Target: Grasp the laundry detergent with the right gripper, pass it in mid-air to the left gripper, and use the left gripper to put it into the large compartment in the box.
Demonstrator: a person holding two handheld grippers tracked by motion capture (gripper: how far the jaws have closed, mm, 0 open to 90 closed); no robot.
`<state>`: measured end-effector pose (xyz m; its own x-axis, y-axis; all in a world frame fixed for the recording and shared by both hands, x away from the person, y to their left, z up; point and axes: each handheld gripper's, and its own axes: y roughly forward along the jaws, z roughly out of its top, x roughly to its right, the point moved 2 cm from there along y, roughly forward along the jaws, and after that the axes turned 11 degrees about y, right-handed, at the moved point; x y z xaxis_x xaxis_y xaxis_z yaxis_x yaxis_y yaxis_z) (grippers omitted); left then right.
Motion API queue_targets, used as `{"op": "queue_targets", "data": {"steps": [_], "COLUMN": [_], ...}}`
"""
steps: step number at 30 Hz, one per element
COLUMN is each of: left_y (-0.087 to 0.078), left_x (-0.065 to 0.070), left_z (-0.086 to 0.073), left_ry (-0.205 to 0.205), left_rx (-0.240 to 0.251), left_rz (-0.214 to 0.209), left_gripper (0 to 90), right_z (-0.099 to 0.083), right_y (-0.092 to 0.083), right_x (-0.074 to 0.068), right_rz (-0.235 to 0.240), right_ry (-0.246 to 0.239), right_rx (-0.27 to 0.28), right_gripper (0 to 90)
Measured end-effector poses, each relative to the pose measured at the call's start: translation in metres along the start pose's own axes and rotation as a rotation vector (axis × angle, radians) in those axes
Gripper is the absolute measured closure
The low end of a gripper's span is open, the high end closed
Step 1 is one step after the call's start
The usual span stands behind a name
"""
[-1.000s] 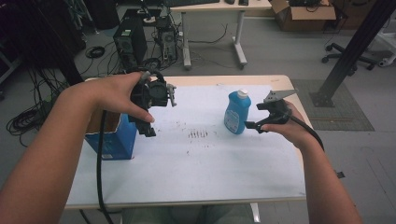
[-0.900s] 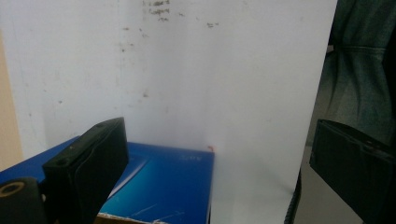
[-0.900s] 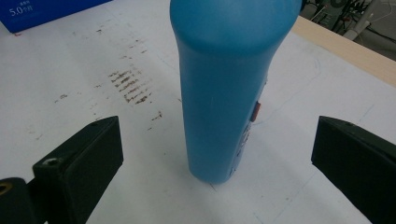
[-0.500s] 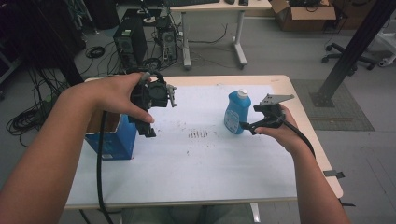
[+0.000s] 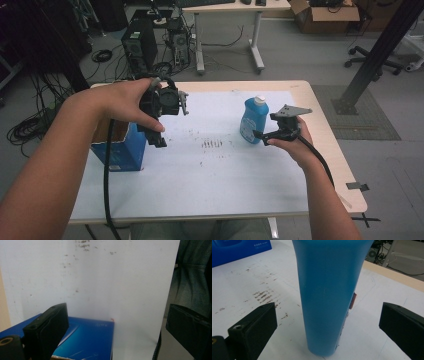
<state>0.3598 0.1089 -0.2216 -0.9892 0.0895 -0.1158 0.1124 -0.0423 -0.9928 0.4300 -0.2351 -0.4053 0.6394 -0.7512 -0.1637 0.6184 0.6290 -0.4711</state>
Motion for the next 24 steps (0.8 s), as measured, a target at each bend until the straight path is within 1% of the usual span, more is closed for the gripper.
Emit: {"op": "queue_targets", "data": {"steps": [2, 7, 13, 17, 19, 23, 24], "left_y": [0.001, 0.002, 0.001, 0.002, 0.003, 0.003, 0.003], "left_x": [0.0, 0.0, 0.0, -0.001, -0.001, -0.001, -0.001], "left_z": [0.001, 0.002, 0.001, 0.002, 0.003, 0.004, 0.004], "left_ry": [0.001, 0.008, 0.001, 0.003, 0.006, 0.007, 0.009], "left_rx": [0.0, 0.001, 0.0, 0.004, 0.003, 0.0, -0.003], "left_rz": [-0.001, -0.003, -0.002, -0.002, -0.003, -0.007, -0.007], "left_gripper": [5.0, 5.1, 5.0, 5.0, 5.0, 5.0, 5.0], "right_z": [-0.002, -0.007, -0.01, -0.011, -0.012, -0.014, -0.014], "right_y": [0.003, 0.01, 0.012, 0.015, 0.017, 0.02, 0.021], "right_x": [-0.001, -0.003, -0.003, -0.003, -0.003, -0.003, -0.003], "right_rz": [-0.009, -0.006, -0.016, -0.023, -0.031, -0.048, -0.044], "right_ry": [-0.001, 0.013, 0.044, 0.057, 0.053, 0.069, 0.074], "right_rx": [0.013, 0.049, 0.092, 0.114, 0.124, 0.149, 0.153], "right_gripper": [1.5, 1.3, 0.9, 0.7, 0.8, 0.3, 0.6]}}
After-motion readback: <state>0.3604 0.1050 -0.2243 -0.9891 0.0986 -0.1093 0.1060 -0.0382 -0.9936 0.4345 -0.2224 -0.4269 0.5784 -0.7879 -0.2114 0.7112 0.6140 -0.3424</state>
